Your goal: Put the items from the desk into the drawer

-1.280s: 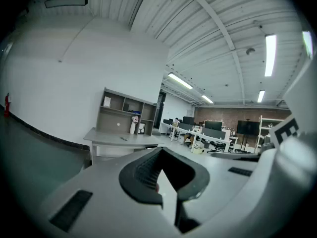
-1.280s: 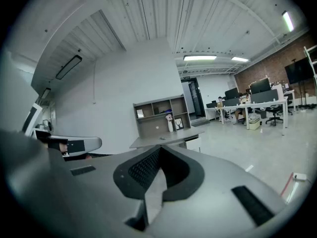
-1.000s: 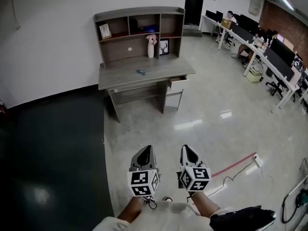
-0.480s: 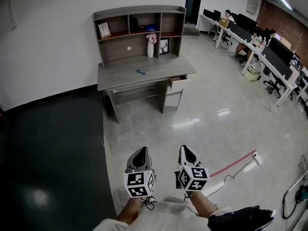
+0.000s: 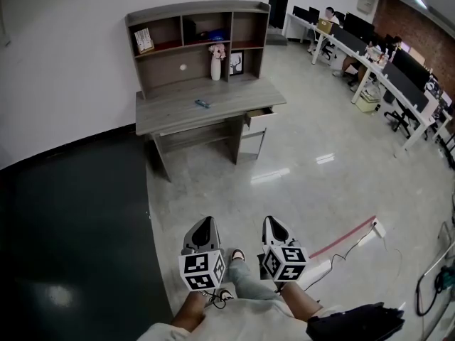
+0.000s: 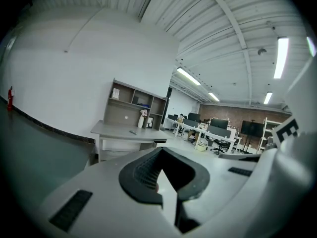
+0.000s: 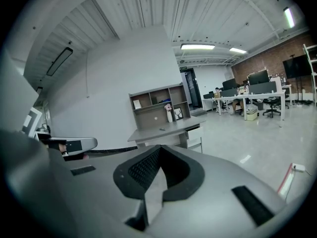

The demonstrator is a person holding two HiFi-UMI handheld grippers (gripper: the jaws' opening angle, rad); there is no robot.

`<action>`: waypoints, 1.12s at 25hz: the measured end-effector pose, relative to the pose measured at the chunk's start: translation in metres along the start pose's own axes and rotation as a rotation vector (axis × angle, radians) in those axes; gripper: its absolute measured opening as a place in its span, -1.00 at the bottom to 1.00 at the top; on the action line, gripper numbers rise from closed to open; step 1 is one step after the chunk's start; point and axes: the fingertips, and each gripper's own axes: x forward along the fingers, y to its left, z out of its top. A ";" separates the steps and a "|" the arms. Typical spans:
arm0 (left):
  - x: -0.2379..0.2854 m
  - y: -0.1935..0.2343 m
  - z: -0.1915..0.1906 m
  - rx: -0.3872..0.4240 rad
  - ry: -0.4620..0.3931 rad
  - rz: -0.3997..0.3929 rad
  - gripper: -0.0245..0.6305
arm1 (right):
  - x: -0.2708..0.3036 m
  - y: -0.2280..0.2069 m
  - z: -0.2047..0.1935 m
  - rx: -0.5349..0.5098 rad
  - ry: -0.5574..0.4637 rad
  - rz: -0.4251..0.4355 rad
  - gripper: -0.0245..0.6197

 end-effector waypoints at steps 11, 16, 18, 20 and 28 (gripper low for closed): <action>0.045 0.008 0.013 0.053 0.007 0.012 -0.93 | 0.061 -0.003 0.008 0.007 0.064 0.075 -0.93; 0.076 0.011 0.024 0.072 0.012 0.014 -0.93 | 0.092 -0.012 0.021 0.000 0.075 0.093 -0.93; 0.088 0.013 0.028 0.069 0.015 0.022 -0.93 | 0.103 -0.014 0.027 -0.014 0.078 0.103 -0.93; 0.099 0.013 0.030 0.069 0.017 0.028 -0.93 | 0.114 -0.019 0.032 -0.023 0.086 0.111 -0.93; 0.138 0.018 0.035 0.058 0.020 0.053 -0.93 | 0.154 -0.032 0.043 -0.022 0.103 0.144 -0.93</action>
